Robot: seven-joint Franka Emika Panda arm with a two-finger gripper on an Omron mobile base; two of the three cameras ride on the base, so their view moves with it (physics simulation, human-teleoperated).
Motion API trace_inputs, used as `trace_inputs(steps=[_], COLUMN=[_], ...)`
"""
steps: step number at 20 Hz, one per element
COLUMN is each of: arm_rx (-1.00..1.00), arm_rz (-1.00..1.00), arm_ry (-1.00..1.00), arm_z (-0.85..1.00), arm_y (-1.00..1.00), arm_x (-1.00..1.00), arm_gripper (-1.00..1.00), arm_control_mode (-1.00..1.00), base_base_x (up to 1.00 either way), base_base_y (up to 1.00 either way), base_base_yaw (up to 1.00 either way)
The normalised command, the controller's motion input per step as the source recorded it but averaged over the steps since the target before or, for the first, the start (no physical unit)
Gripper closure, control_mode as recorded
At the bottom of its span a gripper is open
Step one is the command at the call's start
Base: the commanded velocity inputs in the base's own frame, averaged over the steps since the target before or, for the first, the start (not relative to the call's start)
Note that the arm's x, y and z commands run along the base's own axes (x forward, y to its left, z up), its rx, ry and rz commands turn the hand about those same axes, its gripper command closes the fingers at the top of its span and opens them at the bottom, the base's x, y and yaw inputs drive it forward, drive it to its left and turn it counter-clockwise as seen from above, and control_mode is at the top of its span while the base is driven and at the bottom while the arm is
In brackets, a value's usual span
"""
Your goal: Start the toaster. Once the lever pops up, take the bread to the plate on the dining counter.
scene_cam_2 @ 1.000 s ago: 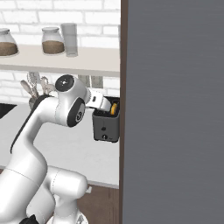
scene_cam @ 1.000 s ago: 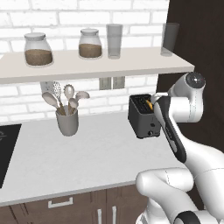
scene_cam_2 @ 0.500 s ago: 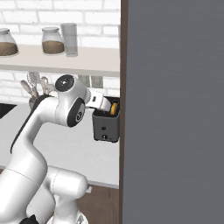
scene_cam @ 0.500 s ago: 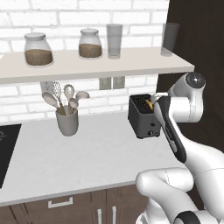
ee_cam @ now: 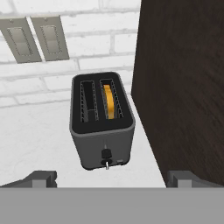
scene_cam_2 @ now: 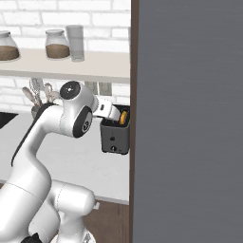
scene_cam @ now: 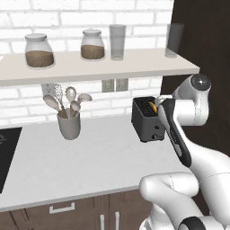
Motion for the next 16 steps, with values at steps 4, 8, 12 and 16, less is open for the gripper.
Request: trace_inputs(steps=[4, 8, 12, 16], arm_rx=[0.00, 0.00, 0.00, 0.00], arm_rz=[0.00, 0.00, 0.00, 0.00], arm_ry=[0.00, 0.00, 0.00, 0.00], arm_z=[0.00, 0.00, 0.00, 0.00], arm_y=[0.00, 0.00, 0.00, 0.00], arm_x=[0.00, 0.00, 0.00, 0.00], arm_gripper=[-1.00, -1.00, -1.00, -1.00], arm_control_mode=[-1.00, -1.00, -1.00, -1.00], base_base_x=[0.00, 0.00, 0.00, 0.00], base_base_y=[0.00, 0.00, 0.00, 0.00], base_base_yaw=[0.00, 0.00, 0.00, 0.00])
